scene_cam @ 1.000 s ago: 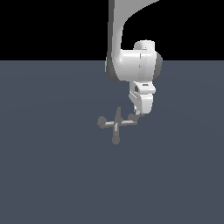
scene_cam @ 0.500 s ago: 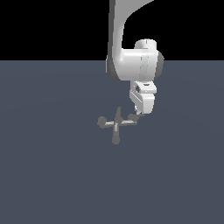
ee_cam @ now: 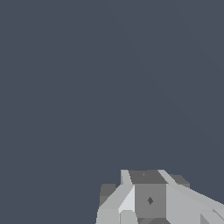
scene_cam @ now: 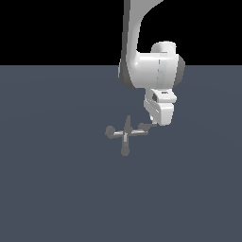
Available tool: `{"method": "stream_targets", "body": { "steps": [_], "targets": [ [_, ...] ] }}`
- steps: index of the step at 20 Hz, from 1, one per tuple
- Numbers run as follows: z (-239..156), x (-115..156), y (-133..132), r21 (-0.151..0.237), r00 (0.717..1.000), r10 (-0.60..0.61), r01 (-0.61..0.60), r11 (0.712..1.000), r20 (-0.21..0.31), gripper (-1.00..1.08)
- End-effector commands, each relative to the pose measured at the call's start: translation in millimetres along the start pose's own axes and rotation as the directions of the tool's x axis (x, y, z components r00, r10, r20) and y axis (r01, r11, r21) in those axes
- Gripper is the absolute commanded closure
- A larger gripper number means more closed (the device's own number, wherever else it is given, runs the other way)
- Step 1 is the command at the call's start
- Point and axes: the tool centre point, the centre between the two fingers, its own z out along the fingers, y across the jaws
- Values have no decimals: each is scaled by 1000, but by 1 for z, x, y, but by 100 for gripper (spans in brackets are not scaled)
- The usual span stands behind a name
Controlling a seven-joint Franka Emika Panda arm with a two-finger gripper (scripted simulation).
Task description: Turn on the faucet by rotating a designated handle.
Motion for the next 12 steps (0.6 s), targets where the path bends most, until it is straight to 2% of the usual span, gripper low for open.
{"method": "stream_targets", "body": {
  "steps": [1,9,12],
  "targets": [
    [0,0,10,-7,1000,2,-2,1000,2,108],
    [0,1,35,-9,1000,4,-4,1000,1,108],
    [0,1,27,7,1000,3,-3,1000,-4,108]
  ]
}}
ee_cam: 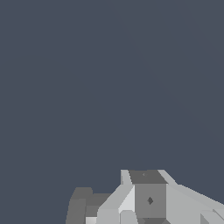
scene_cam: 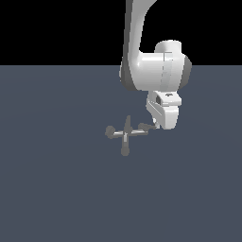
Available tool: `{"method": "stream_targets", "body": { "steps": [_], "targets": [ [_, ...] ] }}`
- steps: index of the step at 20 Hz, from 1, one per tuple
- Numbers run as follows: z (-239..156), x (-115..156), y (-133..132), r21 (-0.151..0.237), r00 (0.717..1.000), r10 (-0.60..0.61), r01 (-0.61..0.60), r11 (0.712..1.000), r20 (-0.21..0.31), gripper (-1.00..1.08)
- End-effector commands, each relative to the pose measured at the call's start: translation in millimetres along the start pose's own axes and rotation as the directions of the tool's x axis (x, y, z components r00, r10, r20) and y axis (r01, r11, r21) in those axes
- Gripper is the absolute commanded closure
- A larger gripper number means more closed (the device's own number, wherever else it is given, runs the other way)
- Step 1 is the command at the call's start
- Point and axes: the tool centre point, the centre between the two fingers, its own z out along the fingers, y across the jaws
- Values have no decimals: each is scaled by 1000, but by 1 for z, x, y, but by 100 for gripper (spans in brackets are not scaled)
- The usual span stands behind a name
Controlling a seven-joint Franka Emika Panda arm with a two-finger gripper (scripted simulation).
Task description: Turn on the faucet by rotating a designated handle.
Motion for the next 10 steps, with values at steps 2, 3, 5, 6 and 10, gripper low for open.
{"method": "stream_targets", "body": {
  "steps": [2,3,5,6,10],
  "targets": [
    [0,-7,8,-5,1000,-1,1,1000,2,108],
    [0,-9,10,-7,1000,-1,1,1000,3,108],
    [0,-14,16,-9,1000,0,0,1000,4,108],
    [0,-16,19,-11,1000,0,0,1000,4,108],
    [-1,-26,30,-16,1000,0,0,1000,6,108]
  ]
}}
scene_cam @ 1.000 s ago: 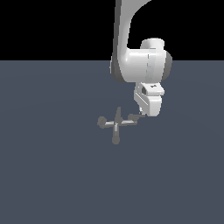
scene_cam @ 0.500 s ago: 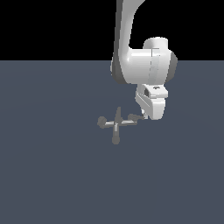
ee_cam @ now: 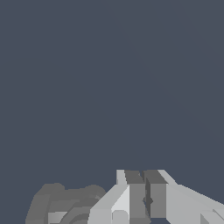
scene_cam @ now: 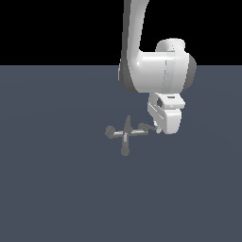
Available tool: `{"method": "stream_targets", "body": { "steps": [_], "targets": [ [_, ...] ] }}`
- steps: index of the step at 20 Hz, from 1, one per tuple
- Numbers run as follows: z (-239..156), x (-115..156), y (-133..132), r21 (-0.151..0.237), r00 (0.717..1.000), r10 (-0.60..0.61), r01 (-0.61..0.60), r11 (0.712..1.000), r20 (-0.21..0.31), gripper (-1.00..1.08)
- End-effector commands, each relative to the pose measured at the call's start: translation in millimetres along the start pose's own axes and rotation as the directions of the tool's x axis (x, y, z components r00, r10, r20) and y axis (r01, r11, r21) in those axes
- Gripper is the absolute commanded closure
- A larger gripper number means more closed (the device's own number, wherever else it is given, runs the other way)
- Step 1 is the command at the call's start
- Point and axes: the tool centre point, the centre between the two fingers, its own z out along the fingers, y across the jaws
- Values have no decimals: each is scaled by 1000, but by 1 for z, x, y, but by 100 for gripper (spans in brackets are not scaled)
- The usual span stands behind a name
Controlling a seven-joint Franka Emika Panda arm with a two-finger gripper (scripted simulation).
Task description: Turn on the faucet by rotating a designated handle.
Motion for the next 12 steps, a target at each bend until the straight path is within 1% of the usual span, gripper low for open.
{"method": "stream_targets", "body": {
  "steps": [1,2,3,10,11,12],
  "targets": [
    [0,-22,4,-5,1000,-24,24,1000,10,108],
    [0,-22,4,-5,1000,-24,24,1000,10,108],
    [0,-5,4,-2,1000,-1,1,1000,1,108],
    [0,-54,2,-6,1000,-22,22,1000,9,108],
    [-1,-60,2,-6,1000,-24,24,1000,10,108],
    [-1,-60,2,-6,1000,-24,24,1000,10,108]
  ]
}}
